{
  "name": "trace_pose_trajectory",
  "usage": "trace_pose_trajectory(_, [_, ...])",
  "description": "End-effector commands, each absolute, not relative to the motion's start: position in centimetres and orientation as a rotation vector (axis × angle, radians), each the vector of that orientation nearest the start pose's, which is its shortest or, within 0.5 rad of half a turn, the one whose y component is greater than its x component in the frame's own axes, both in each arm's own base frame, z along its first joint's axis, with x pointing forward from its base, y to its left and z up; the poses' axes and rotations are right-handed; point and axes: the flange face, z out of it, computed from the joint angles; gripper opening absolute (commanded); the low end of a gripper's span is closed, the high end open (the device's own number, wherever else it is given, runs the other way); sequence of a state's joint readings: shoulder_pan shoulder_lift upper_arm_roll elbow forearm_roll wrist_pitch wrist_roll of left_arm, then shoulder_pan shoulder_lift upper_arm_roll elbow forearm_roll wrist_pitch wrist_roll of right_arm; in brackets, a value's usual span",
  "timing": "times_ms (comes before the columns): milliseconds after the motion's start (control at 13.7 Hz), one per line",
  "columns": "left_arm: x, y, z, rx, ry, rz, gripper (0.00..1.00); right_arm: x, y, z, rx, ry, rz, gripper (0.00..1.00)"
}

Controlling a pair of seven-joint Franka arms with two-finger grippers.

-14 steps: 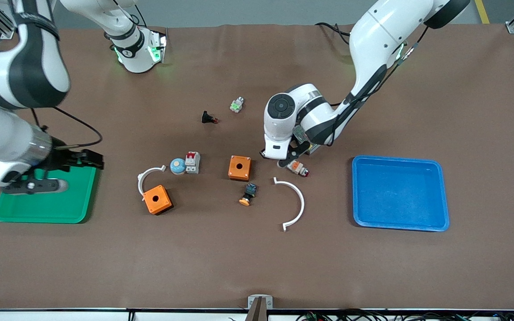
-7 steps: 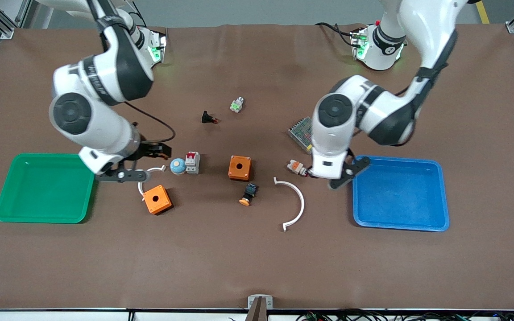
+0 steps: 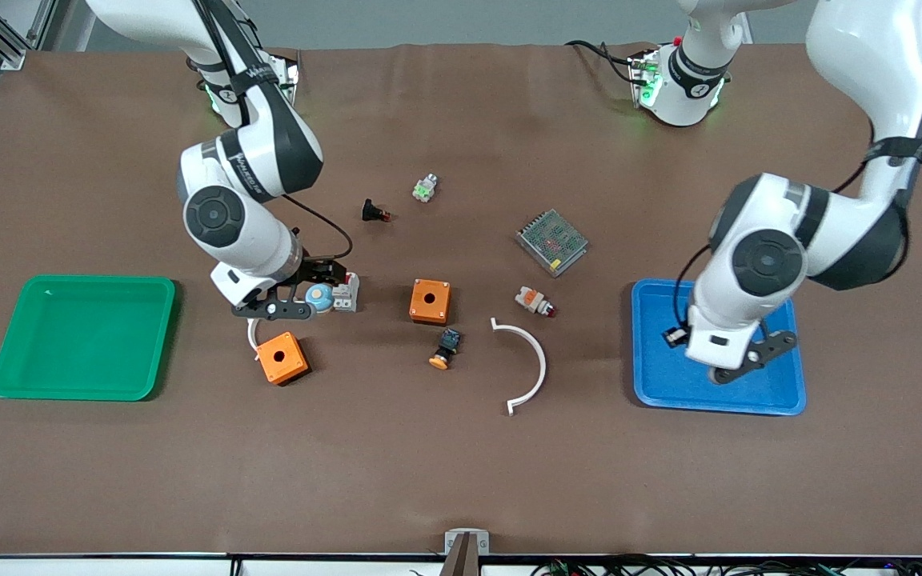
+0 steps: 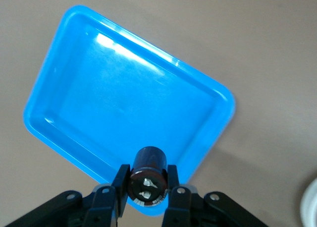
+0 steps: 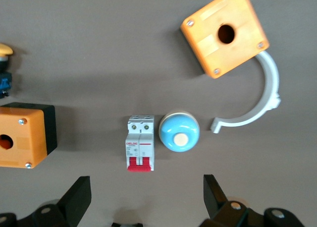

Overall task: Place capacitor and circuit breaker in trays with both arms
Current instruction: 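Carry the capacitor to the blue tray while the right gripper reaches the breaker, then lower the capacitor into the blue tray while the right gripper grasps the breaker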

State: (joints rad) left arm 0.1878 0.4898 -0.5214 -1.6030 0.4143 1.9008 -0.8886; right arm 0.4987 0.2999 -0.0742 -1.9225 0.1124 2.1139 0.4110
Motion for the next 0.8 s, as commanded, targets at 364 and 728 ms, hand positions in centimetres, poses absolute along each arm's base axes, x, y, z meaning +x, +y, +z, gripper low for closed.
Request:
trace_pose_trajectory(364, [66.1,-3.8,28.5,-2.991,-0.584,0.093,0.01,52.2,26.8,26.9,-3.118,0.077,0.197,1.0])
trace_pose_trajectory(728, [66.3,-1.0,23.4,-3.055,-0.616,0.055,0.07,52.1,27.3,23.7,-3.117,0.066,0.134,1.0])
